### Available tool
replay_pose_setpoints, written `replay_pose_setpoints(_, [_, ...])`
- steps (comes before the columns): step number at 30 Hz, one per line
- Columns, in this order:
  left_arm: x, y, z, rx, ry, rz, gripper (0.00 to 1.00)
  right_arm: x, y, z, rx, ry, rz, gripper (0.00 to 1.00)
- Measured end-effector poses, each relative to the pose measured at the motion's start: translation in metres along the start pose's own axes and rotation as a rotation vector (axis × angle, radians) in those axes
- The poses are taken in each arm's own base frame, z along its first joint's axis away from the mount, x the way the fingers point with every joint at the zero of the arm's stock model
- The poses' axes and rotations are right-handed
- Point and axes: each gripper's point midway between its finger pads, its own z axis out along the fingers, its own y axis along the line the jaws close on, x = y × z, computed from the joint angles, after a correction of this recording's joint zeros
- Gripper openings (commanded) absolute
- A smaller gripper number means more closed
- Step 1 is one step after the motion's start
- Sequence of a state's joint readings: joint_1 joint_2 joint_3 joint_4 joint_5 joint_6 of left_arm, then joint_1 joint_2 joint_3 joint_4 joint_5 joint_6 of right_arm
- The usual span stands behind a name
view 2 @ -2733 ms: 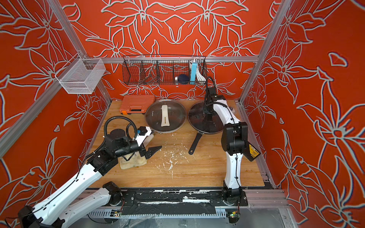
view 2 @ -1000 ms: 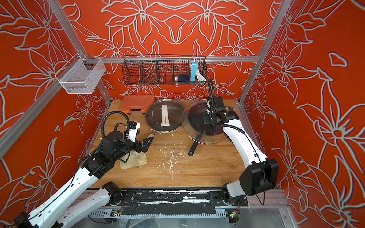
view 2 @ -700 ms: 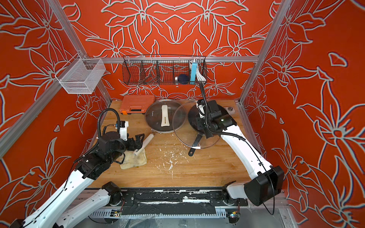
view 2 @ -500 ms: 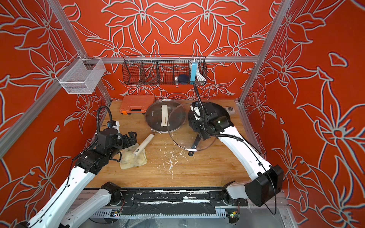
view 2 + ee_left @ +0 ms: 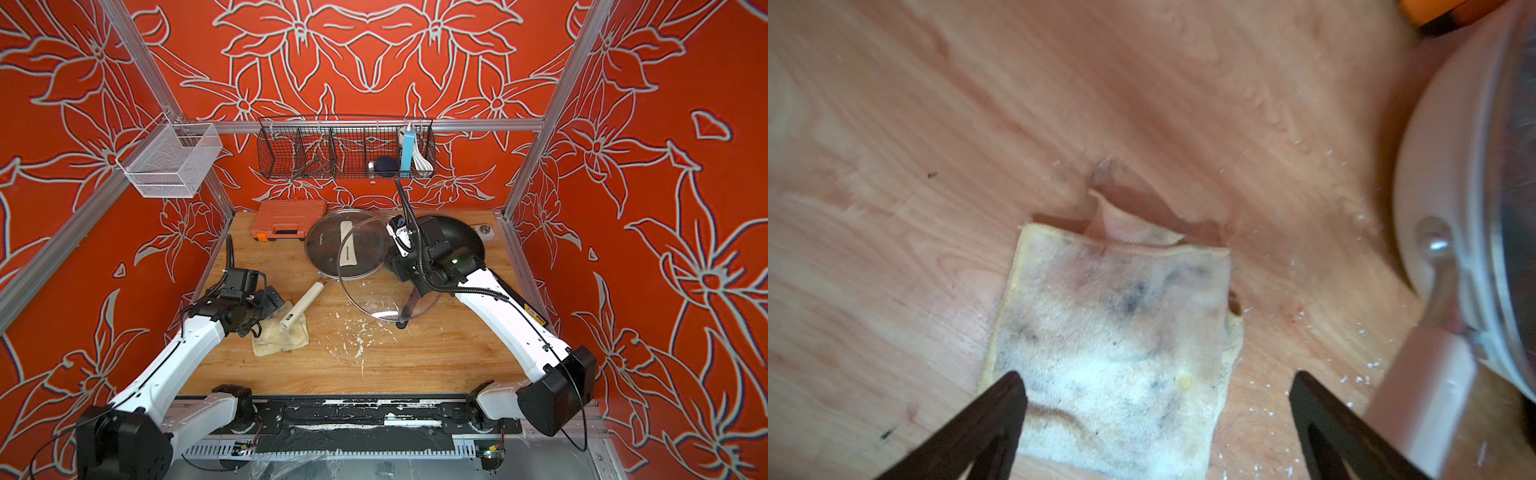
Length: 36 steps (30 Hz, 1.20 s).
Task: Wipe the pot lid with a cloth
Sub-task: Pick up the cleaning item at the center of the board.
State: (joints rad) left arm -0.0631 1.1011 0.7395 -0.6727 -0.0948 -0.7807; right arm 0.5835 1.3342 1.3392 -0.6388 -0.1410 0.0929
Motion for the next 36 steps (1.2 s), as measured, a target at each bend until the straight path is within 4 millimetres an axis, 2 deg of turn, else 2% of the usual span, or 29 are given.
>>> replay_pose_setpoints(1, [0.003,0.002,0.005,-0.015,0.020,-0.008,0.94,0.000,0.000,-0.001,0.000,-0.003,-0.002,0.00])
replay_pose_setpoints(6, [0.014,0.009,0.027,-0.079,0.095,-0.039,0.66,-0.005,0.001,-0.009,0.000,-0.028,-0.007,0.00])
replay_pose_setpoints(11, [0.020,0.016,0.045,-0.134,0.144,-0.067,0.43,-0.006,0.001,-0.010,-0.002,-0.035,-0.009,0.00])
replay_pose_setpoints(13, [0.022,0.020,0.052,-0.158,0.159,-0.081,0.39,-0.006,0.001,-0.010,-0.003,-0.035,-0.009,0.00])
replay_pose_setpoints(15, [0.023,0.023,0.057,-0.175,0.169,-0.098,0.31,-0.006,0.002,-0.010,-0.004,-0.036,-0.009,0.00])
replay_pose_setpoints(17, [0.023,0.026,0.062,-0.186,0.183,-0.111,0.17,-0.006,0.002,-0.010,-0.007,-0.035,-0.008,0.00])
replay_pose_setpoints(20, [0.016,0.027,0.067,-0.186,0.201,-0.151,0.08,-0.005,0.003,-0.009,-0.013,-0.034,-0.008,0.00])
replay_pose_setpoints(24, [-0.004,0.026,0.074,-0.186,0.204,-0.204,0.10,-0.005,0.004,-0.009,-0.018,-0.032,-0.008,0.00])
replay_pose_setpoints(26, [-0.015,0.027,0.077,-0.186,0.208,-0.234,0.16,-0.005,0.004,-0.009,-0.018,-0.033,-0.008,0.00])
replay_pose_setpoints(27, [-0.019,0.028,0.078,-0.189,0.210,-0.244,0.23,-0.005,0.004,-0.009,-0.018,-0.033,-0.008,0.00])
replay_pose_setpoints(29, [-0.031,0.027,0.079,-0.191,0.207,-0.257,0.50,-0.004,0.004,-0.008,-0.018,-0.035,-0.008,0.00])
replay_pose_setpoints(31, [-0.041,0.023,0.077,-0.187,0.199,-0.256,0.68,-0.003,0.004,-0.008,-0.017,-0.032,-0.008,0.00])
replay_pose_setpoints(33, [-0.049,0.018,0.073,-0.172,0.185,-0.251,0.78,-0.002,0.004,-0.007,-0.017,-0.030,-0.008,0.00])
replay_pose_setpoints(36, [-0.045,0.017,0.066,-0.162,0.180,-0.237,0.84,0.000,0.004,-0.006,-0.017,-0.028,-0.008,0.00])
